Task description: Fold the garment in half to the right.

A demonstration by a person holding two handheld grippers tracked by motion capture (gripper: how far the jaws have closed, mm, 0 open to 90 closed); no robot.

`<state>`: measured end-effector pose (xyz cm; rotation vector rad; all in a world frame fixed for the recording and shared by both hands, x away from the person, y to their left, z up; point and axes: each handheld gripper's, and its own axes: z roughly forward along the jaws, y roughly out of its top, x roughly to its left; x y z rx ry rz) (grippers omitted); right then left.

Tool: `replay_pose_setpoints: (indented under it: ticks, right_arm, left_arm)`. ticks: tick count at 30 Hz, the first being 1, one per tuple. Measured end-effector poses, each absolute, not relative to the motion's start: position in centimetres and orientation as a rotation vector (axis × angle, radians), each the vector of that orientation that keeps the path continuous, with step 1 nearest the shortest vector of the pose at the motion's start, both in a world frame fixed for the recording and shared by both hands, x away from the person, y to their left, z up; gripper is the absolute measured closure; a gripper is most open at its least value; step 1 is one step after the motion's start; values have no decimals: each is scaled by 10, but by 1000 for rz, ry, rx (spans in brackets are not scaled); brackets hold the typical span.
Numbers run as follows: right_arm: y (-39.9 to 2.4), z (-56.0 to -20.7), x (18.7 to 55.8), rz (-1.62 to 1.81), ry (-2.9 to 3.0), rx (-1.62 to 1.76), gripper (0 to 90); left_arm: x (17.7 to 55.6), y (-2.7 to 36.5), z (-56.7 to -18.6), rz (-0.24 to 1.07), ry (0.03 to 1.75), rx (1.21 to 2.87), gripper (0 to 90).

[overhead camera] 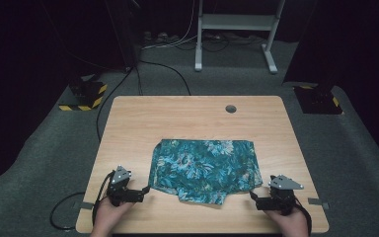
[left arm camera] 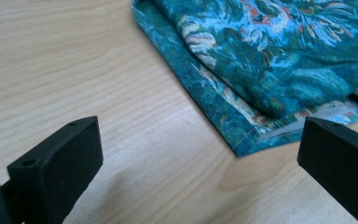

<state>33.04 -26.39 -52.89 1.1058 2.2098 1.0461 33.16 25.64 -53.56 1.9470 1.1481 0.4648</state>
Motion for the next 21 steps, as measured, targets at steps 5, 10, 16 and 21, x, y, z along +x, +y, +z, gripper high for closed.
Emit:
replay_pose_setpoints:
  ticks: [5,10,16,21]
  right_arm:
    - [-255,-527,329,1065,2219,1096,0]
    - [-244,-526,328,1081,2236,1075,0]
    - [-232,-524,326,1102,2248,1053,0]
    - [-221,-523,326,1118,2259,1035,0]
  left_arm:
    - [337,255,-531,487,1146,1959,7]
    - [344,253,-524,471,1126,1962,9]
    - [352,251,-520,475,1125,1965,12]
    - [360,252,-519,459,1135,1942,14]
